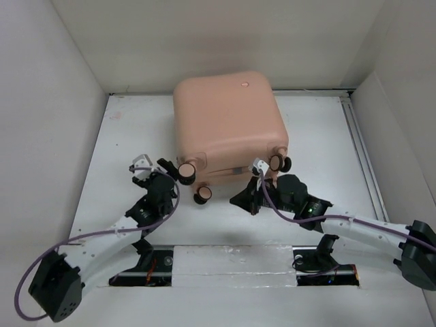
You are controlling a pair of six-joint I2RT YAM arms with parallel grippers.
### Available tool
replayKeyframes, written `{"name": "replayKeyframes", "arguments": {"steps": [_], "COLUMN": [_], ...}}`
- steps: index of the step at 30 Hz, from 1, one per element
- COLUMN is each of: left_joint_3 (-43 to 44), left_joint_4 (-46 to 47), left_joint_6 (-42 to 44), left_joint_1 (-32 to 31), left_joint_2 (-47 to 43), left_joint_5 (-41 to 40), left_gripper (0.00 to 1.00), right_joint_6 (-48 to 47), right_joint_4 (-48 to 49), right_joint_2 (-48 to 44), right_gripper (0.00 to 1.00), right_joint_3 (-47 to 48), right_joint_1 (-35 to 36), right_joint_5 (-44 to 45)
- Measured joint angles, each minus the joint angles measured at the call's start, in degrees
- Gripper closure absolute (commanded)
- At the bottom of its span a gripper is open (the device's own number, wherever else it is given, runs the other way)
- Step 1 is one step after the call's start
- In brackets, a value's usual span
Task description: Pack the luggage
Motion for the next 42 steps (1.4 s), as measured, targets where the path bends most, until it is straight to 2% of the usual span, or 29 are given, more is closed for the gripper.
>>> {"name": "replayKeyframes", "arguments": {"steps": [3, 7, 9, 10, 12, 13, 17, 21, 26, 33, 42], "left_joint_3": [0.2, 2.5, 3.2, 3.5, 3.7, 3.7, 4.1, 9.2, 14.3, 9.9, 9.3], "left_joint_4": [-4.1, -6.9, -8.3, -9.3, -10.6, -10.8, -10.4, -11.2, -12.5, -16.4, -20.7], "left_joint_6": [-2.8, -5.3, -6.1, -6.3, -6.7, -6.8, -5.1, -2.7, -1.4, -2.0, -2.6], "left_joint_1": [-0.2, -3.4, -3.9, -3.9, -3.9, -4.0, -4.2, -4.3, -4.3, -4.3, -4.3], "left_joint_2": [-9.8, -23.9, -29.9, -32.4, -35.8, -36.7, -37.9, -35.5, -36.6, -47.3, -48.2], "left_joint_5": [-0.2, 2.5, 2.9, 2.8, 2.9, 3.3, 9.0, 16.1, 21.5, 23.3, 23.6], "left_gripper": [0.28, 0.00, 0.00, 0.00, 0.00, 0.00, 0.00, 0.00, 0.00, 0.00, 0.00], "right_joint_6": [0.0, -0.1, -0.1, -0.3, -0.6, -0.9, -2.7, -4.4, -5.6, -5.3, -4.0], "right_joint_4": [-0.9, -3.7, -5.3, -6.4, -8.4, -9.7, -16.5, -23.6, -31.4, -39.0, -45.4], "right_joint_2": [0.4, 0.5, -0.2, -0.9, -2.6, -3.7, -7.3, -11.3, -21.9, -36.0, -40.7], "right_gripper": [1.00, 0.99, 0.90, 0.75, 0.60, 0.01, 0.00, 0.00, 0.00, 0.00, 0.00], "right_joint_3": [0.2, 2.6, 4.2, 4.9, 6.4, 7.2, 12.0, 16.9, 19.0, 19.0, 17.8], "right_joint_1": [1.3, 3.8, 4.2, 4.3, 4.3, 4.3, 4.3, 4.3, 4.3, 4.3, 4.3], "right_joint_5": [0.1, 1.0, 1.8, 2.3, 3.4, 4.1, 7.7, 12.8, 19.4, 26.5, 31.7]}}
